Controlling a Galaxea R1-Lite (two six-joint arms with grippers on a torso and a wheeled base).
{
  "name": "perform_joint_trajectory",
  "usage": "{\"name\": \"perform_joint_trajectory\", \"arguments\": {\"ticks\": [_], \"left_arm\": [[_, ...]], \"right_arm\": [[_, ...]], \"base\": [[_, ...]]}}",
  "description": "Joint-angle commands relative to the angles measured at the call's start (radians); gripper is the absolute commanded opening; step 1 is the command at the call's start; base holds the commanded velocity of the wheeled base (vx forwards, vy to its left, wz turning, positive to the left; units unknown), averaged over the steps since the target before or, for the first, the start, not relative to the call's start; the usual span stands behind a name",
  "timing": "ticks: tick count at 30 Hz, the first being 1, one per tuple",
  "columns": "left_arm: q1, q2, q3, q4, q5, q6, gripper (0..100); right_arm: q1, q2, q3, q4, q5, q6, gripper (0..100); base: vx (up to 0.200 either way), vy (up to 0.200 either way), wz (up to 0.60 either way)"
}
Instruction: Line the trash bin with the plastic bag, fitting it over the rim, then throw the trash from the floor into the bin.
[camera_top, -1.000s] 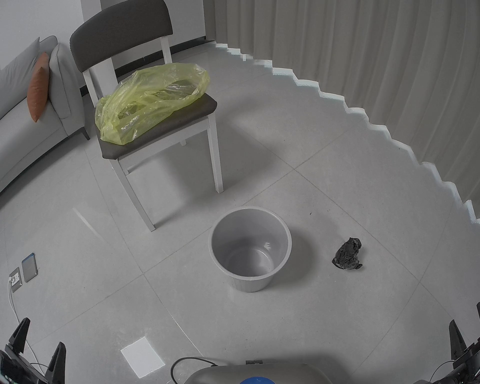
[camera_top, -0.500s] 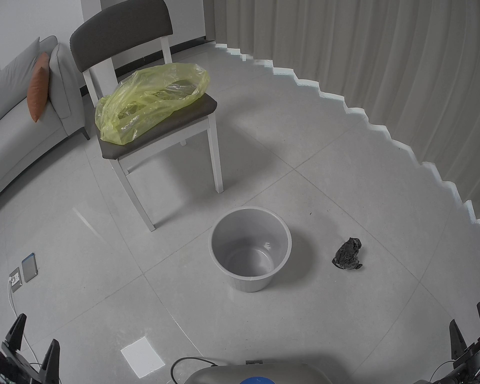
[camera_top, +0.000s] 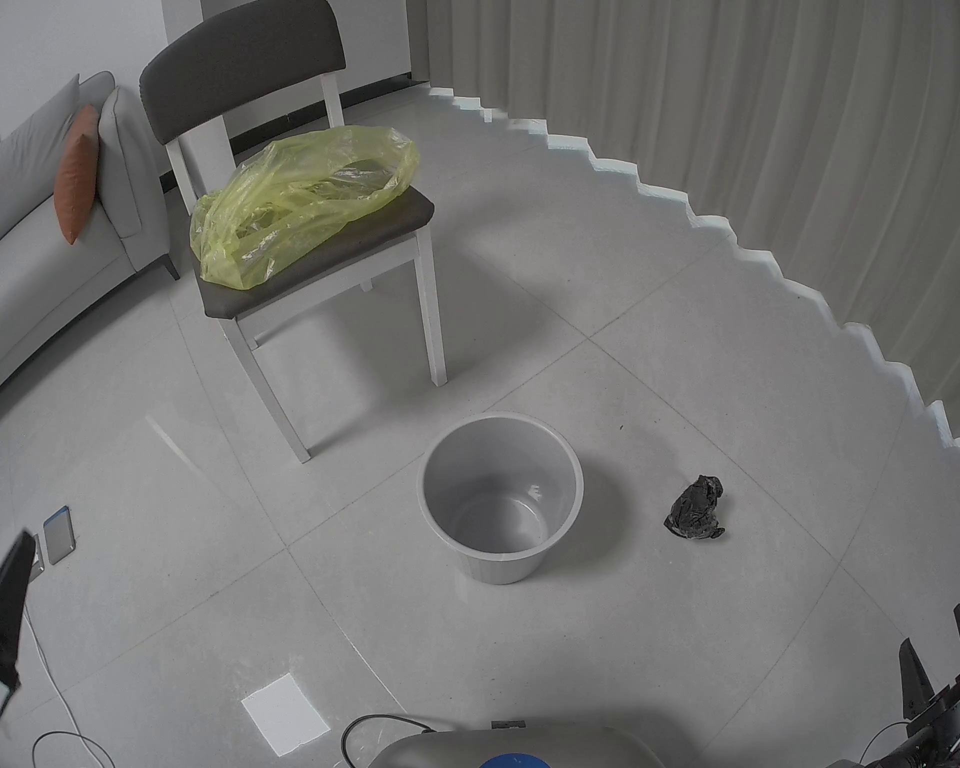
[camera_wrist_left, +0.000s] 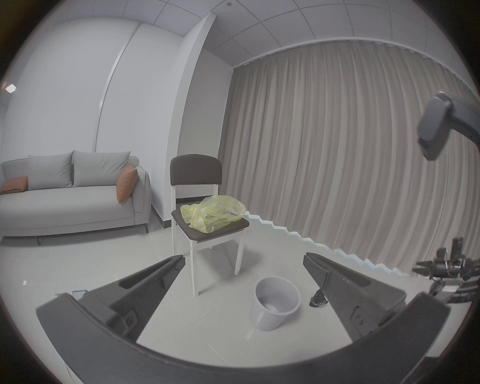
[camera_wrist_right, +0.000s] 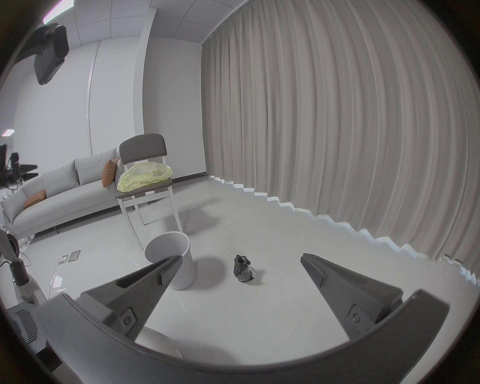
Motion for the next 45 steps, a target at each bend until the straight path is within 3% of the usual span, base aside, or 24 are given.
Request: {"name": "perform_joint_trajectory", "arguments": {"ticks": [1,7,11,18,22,29,45], "left_arm": [[-0.009,0.454,-0.184,-0.152,0.023,0.004,100],[-0.027,0.612,-0.298,-0.161,0.032,0.006,100],[-0.032,0.779,-0.448,-0.156,0.095,0.007,100],[-0.024,0.951,-0.628,-0.106,0.141,0.064,100],[-0.030,1.041,-0.711,-0.074,0.193,0.072,100],[-0.026,1.167,-0.836,-0.074,0.204,0.070,100],[0.031,1.274,-0.927,-0.120,0.210,0.066,100]], "right_arm": [[0.014,0.131,-0.261,-0.029,0.072,0.265,100],[0.019,0.283,-0.307,-0.043,0.092,0.161,100],[0.018,0.452,-0.434,-0.153,0.184,0.127,100],[0.021,0.631,-0.580,-0.175,0.230,0.021,100],[0.031,0.634,-0.581,-0.181,0.246,0.021,100],[0.041,0.628,-0.577,-0.196,0.236,0.024,100],[0.041,0.630,-0.569,-0.196,0.239,0.026,100]], "base": [[0.000,0.000,0.00],[0.000,0.000,0.00],[0.000,0.000,0.00],[0.000,0.000,0.00],[0.000,0.000,0.00],[0.000,0.000,0.00],[0.000,0.000,0.00]]}}
